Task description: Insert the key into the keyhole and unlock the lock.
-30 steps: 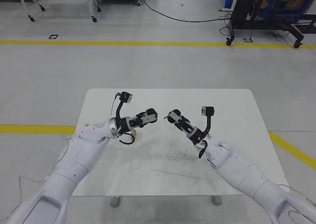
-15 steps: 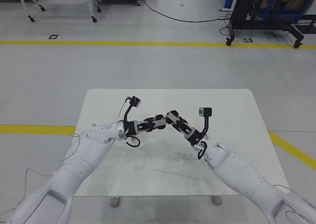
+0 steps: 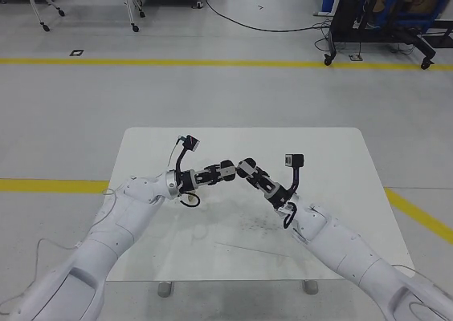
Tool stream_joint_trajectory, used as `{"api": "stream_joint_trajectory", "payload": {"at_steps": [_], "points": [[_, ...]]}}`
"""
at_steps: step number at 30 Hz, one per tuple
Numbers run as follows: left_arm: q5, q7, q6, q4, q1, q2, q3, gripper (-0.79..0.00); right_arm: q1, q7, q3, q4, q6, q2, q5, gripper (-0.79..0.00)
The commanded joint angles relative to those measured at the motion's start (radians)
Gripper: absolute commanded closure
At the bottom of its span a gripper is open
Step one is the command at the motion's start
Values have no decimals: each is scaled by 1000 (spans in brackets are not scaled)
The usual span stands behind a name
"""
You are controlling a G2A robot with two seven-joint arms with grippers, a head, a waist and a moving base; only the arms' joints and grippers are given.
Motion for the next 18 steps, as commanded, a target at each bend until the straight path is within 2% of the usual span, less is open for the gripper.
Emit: {"api": "stream_joint_trajectory", "payload": {"at_steps": [1, 6, 7, 9, 18], "points": [[-3, 4, -4, 1, 0, 0, 0, -219, 0, 0, 0, 0, 0, 0, 0, 0], [-4, 14, -14, -1, 2, 0, 2, -160, 0, 0, 0, 0, 0, 0, 0, 0], [-4, 15, -15, -1, 2, 0, 3, -129, 0, 0, 0, 0, 0, 0, 0, 0], [-3, 15, -15, 0, 2, 0, 4, 0, 0, 0, 0, 0, 0, 0, 0, 0], [11, 27, -27, 12, -1, -1, 2, 0, 0, 0, 0, 0, 0, 0, 0, 0]]}}
